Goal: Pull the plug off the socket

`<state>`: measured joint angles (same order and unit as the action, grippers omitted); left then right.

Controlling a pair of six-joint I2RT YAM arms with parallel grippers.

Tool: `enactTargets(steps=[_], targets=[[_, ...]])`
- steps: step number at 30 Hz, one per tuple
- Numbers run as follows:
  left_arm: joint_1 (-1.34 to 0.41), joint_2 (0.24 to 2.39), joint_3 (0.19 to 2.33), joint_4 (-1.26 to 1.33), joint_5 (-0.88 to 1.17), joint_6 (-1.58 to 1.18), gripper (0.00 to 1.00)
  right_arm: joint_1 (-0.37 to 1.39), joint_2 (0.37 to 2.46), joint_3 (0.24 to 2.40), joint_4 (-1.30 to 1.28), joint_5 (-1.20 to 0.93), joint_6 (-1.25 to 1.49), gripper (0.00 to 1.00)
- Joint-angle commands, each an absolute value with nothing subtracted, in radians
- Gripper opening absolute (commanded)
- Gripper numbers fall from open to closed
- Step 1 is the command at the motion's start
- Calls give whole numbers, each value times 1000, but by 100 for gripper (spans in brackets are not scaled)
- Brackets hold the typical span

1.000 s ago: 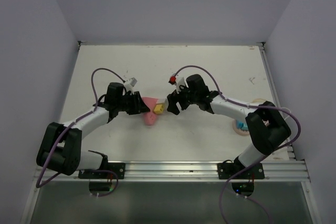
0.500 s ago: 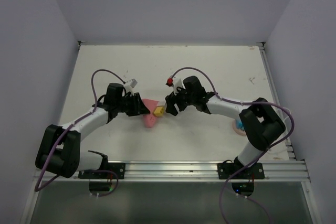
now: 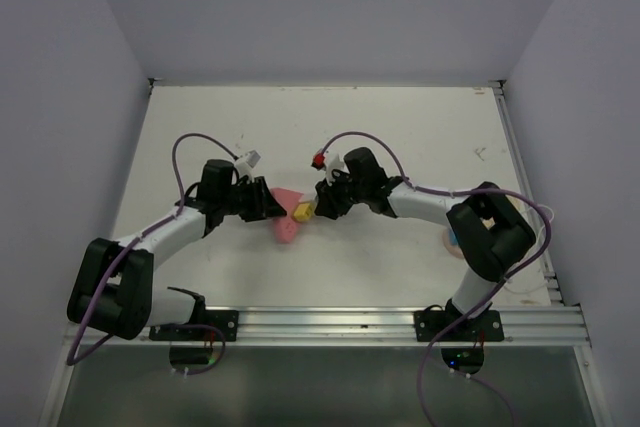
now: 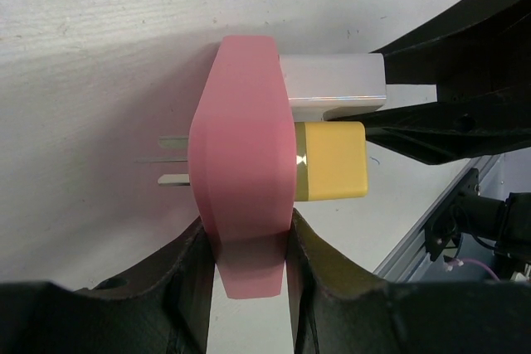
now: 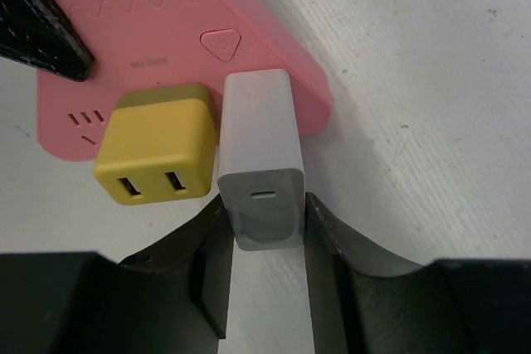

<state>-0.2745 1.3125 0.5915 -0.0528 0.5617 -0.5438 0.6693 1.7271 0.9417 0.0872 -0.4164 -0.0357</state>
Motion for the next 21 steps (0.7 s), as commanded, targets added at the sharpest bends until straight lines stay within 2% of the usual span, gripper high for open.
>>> enactTargets(steps=[1,2,3,21], targets=[[-276,1284,566,66,609,-571,0,667,1703,960,129,-453,-34,12],[-276,1288,558,69,603,-572,0,667,1694,950,121,-448,-37,3],[-276,1299,552,72,597,-572,0,667,1683,946,115,-442,-38,0],[-276,1376,557,-91,342,-566,0,667,1465,899,3,-328,-52,0]])
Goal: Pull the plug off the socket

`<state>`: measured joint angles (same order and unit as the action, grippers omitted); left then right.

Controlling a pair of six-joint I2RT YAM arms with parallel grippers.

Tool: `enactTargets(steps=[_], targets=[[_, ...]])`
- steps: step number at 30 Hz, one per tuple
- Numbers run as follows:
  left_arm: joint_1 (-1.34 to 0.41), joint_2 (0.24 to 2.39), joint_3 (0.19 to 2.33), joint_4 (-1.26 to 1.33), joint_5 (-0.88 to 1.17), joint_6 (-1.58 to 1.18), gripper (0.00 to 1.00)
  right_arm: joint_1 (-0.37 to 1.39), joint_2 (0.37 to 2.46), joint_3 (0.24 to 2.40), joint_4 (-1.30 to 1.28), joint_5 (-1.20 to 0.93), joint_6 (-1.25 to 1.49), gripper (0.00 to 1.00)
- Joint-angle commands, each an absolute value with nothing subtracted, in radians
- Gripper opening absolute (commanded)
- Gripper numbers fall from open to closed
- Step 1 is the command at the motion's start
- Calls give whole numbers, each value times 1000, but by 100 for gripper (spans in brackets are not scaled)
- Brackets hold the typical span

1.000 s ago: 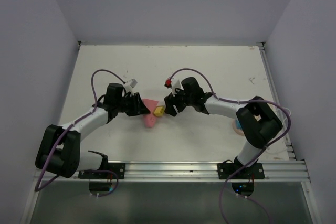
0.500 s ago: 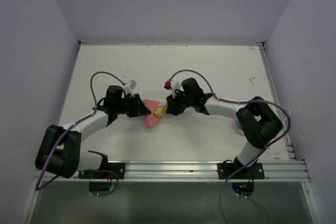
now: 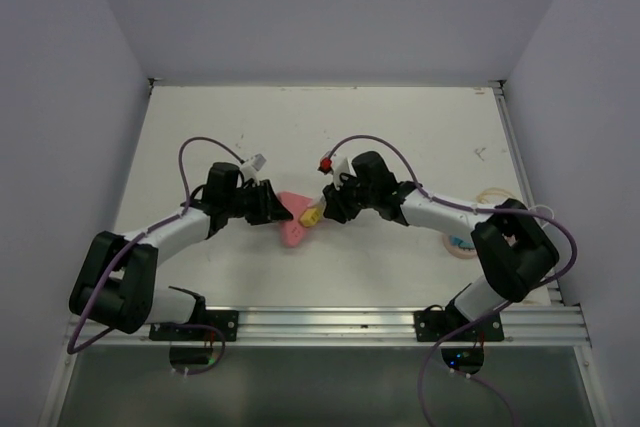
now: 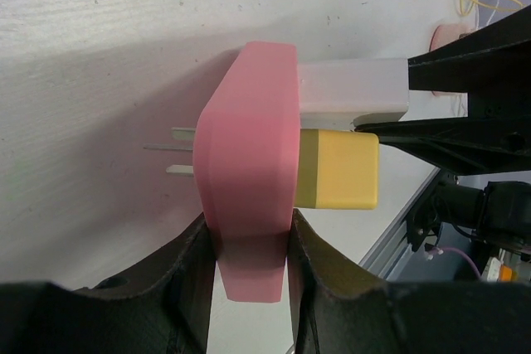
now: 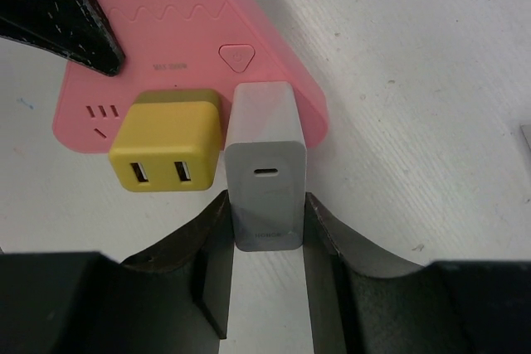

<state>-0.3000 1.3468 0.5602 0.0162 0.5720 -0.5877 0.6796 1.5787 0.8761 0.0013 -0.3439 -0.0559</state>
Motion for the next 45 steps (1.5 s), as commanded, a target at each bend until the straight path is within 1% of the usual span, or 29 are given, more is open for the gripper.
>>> enactTargets(steps=[1,6,10,23,25,27,29,32,36,40,42,45], targets=[[-276,1376,555,-89,333,-569,0,667,1457,896,3,-301,-51,0],[-276,1378,564,-103,307,-575,0,667,1417,888,-34,-241,-61,0],[-276,1379,569,-106,295,-580,0,664,1372,858,-15,-187,-63,0],[-275,1385,548,-84,264,-606,0,666,1324,827,52,-175,-18,0],[-275,1381,549,-81,276,-606,0,660,1322,822,60,-138,-8,0],[-275,1374,552,-78,281,-600,0,615,1316,816,69,-137,66,0],[-275,1367,554,-77,282,-594,0,557,1310,799,92,-181,125,0],[-275,1356,554,-74,287,-588,0,392,1299,781,130,-222,254,0],[-275,1345,551,-58,305,-588,0,267,1348,814,140,-268,411,0],[-276,1331,552,-52,313,-580,0,177,1462,847,238,-281,535,0],[-275,1327,552,-55,314,-577,0,134,1564,871,305,-331,612,0],[-276,1318,545,-49,325,-577,0,114,1695,937,374,-383,673,0]])
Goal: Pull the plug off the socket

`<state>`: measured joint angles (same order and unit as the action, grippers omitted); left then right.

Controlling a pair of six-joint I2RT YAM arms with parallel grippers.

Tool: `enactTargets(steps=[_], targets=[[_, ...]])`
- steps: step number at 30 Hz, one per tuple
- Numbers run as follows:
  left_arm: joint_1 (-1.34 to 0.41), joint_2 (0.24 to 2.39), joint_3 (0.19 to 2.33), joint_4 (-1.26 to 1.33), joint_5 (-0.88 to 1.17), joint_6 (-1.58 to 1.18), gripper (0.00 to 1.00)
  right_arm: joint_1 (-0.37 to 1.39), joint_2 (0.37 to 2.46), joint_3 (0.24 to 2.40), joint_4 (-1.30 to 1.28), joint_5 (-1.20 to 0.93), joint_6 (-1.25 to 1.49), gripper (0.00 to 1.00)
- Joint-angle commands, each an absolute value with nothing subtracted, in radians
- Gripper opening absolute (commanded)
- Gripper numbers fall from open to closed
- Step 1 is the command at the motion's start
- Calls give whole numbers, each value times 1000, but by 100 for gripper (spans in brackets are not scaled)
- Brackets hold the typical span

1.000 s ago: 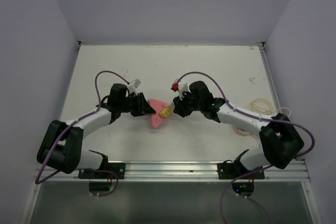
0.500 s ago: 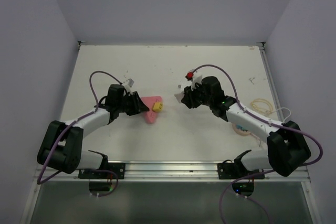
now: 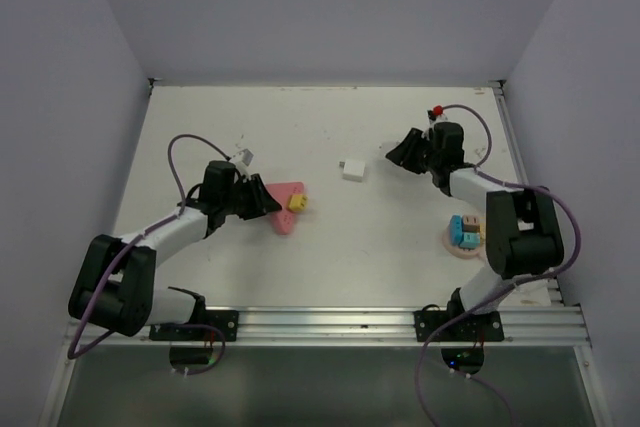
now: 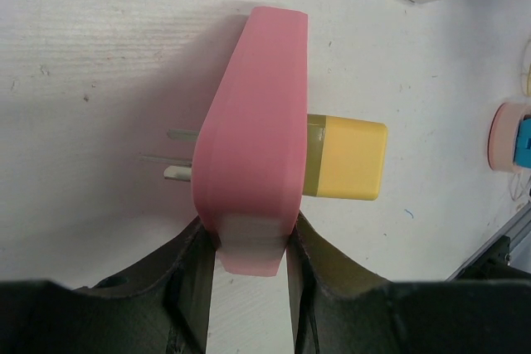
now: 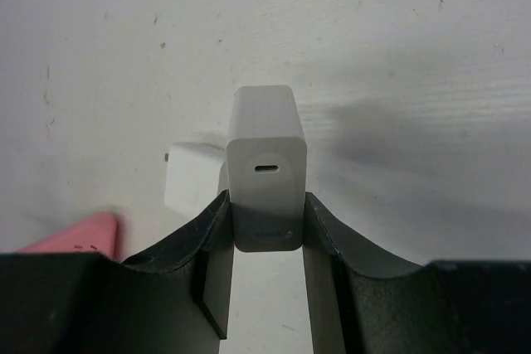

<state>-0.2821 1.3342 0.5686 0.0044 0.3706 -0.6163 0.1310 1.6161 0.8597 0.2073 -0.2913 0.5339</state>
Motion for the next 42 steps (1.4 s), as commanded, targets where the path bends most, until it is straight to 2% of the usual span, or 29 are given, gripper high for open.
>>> enactTargets(steps=[1,11,13,14,15,16,17,19,21,23,33,42], targets=[[-275,1312,540,-48,328,-577,0,114,1728,974,385,-390,683,0],[-276,1315,534,-38,334,-561,0,110,2043,1150,540,-532,859,0],[-276,1318,534,-37,337,-560,0,110,2081,1161,560,-538,874,5],[-275,1321,534,-37,339,-558,0,107,2086,1161,558,-540,877,11],[-275,1321,534,-35,341,-558,0,104,2089,1158,557,-537,880,28],[-276,1319,534,-35,341,-560,0,101,2089,1146,554,-535,881,37],[-275,1319,534,-34,342,-560,0,95,2079,1141,545,-528,876,54],[-276,1319,532,-32,348,-560,0,87,2060,1126,488,-520,838,67],[-275,1316,531,-28,356,-563,0,80,2017,1112,395,-496,772,90],[-276,1313,526,-25,356,-566,0,75,1959,1104,326,-473,702,99],[-276,1261,502,-35,356,-555,0,110,1550,968,-58,-296,612,99],[-276,1213,469,-34,356,-563,0,422,1353,853,-86,-124,807,99]])
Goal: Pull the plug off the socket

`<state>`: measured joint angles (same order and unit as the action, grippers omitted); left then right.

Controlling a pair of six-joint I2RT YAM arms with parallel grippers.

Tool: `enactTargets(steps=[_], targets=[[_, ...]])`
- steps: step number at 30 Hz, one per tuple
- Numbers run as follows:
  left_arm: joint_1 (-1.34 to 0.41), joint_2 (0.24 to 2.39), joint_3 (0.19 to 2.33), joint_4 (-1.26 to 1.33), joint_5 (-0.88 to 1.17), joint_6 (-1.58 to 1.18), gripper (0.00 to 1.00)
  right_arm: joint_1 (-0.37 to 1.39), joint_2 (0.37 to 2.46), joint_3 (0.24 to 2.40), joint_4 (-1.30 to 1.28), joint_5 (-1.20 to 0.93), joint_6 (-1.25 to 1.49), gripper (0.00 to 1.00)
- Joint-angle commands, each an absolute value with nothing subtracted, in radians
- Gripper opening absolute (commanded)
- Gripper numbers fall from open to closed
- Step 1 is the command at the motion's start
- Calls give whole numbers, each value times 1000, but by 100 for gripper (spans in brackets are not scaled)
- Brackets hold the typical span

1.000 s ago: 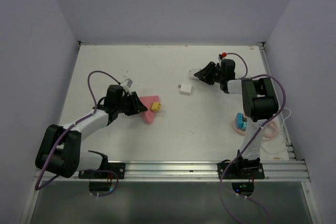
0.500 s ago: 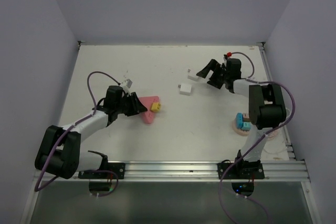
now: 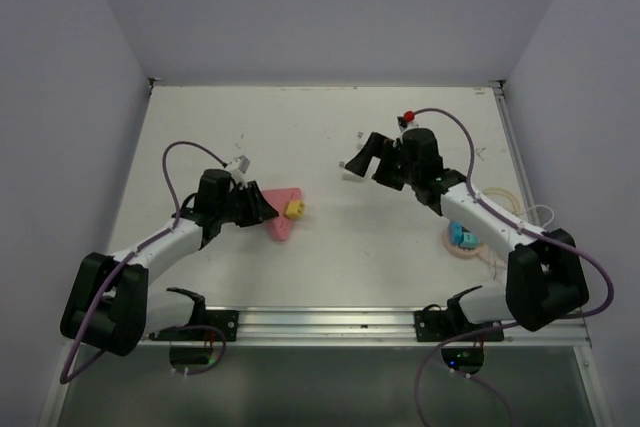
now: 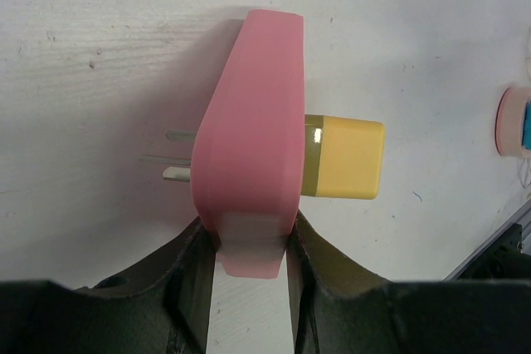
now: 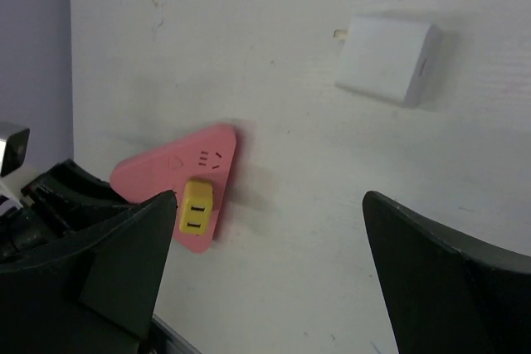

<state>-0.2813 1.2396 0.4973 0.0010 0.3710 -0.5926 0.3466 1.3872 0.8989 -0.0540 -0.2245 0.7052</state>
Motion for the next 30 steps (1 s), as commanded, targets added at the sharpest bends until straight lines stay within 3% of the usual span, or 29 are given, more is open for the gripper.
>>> enactTargets(steps=[1,13,27,30], targets=[[-276,1210,466,-31,356,-564,0,477,1348,844,-78,-105,833,99],[-276,1195,445,-18,351,-580,0,765,1545,900,-6,-3,1011,95],[-276,1181,439,-20,342,-586,0,864,1713,1046,83,14,1055,87],[-276,1186,440,-17,351,-594,0,868,1749,1052,90,18,1066,79]])
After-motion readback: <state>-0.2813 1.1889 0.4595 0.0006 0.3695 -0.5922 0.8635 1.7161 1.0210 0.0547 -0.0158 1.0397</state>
